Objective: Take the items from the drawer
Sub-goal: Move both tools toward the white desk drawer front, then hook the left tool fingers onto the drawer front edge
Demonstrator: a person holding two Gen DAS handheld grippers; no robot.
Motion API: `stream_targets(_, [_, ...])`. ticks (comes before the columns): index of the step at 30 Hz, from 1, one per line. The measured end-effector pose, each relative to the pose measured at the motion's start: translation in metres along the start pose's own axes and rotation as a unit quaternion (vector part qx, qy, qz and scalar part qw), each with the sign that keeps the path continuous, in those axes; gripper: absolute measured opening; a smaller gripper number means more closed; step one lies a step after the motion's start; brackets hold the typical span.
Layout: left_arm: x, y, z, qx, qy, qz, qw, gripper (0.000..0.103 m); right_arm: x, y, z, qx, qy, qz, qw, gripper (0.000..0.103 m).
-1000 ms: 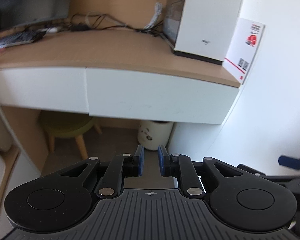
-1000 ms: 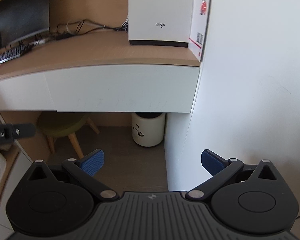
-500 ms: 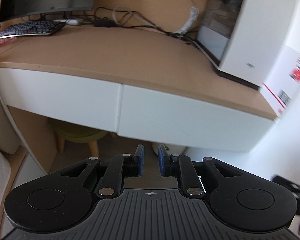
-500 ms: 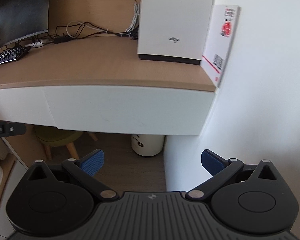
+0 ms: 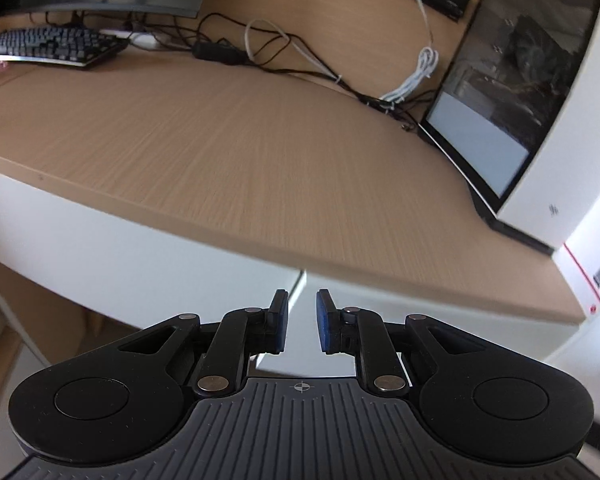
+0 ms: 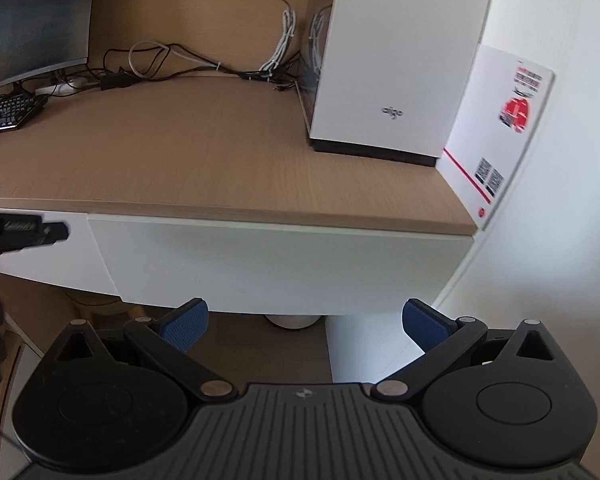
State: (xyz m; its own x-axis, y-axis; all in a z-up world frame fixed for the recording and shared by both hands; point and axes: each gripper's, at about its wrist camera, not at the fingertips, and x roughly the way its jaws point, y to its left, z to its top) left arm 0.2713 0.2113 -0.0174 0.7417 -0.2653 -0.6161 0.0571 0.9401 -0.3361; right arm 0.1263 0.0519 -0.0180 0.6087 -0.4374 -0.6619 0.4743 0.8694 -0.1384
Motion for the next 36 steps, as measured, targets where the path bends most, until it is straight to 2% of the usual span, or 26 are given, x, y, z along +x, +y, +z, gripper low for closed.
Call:
stream_targets(7, [0.017,0.004,0.014,-0.025,0.006,-0.023,0.9994,0.017,0.01,0.004,0.014,-0.047,-0.007,0.017,0.999,0.103])
stream_targets(10, [0.021,0.006,0.016,-0.038,0.015,-0.045,0.9982,0.017,0.025,-0.002,0.025,-0.065,0.008,0.031,0.997,0.103])
stream_targets(13, [0.026,0.002,0.014,-0.028,0.023,-0.035,0.9987,0.017,0.031,-0.005,0.034,-0.085,-0.005,0.041,0.995,0.103])
stream_targets(16, [0.029,0.001,0.011,-0.032,0.032,-0.021,0.9987,0.017,0.043,-0.006,0.039,-0.086,0.0,0.049,0.995,0.103])
stream_targets(18, [0.029,0.005,0.01,-0.036,0.029,-0.025,0.9986,0.017,0.048,-0.001,0.043,-0.094,0.005,0.061,0.994,0.103])
stream_targets(22, [0.035,0.013,0.009,-0.037,0.029,-0.031,0.9984,0.017,0.05,0.019,0.048,-0.133,-0.02,0.11,0.985,0.103])
stream_targets(26, [0.037,0.03,0.009,-0.058,0.038,-0.066,0.9954,0.017,0.068,0.053,0.044,-0.195,-0.03,0.128,0.972,0.103])
stream_targets(28, [0.039,0.035,0.01,-0.058,0.043,-0.083,0.994,0.017,0.078,0.065,0.046,-0.196,-0.026,0.14,0.97,0.103])
stream_targets(31, [0.042,0.041,0.013,-0.056,0.048,-0.086,0.9935,0.018,0.089,0.08,0.048,-0.202,-0.018,0.181,0.962,0.103])
stream_targets(36, [0.045,0.045,0.022,-0.064,0.052,-0.116,0.9898,0.018,0.101,0.101,0.043,-0.248,-0.013,0.177,0.952,0.103])
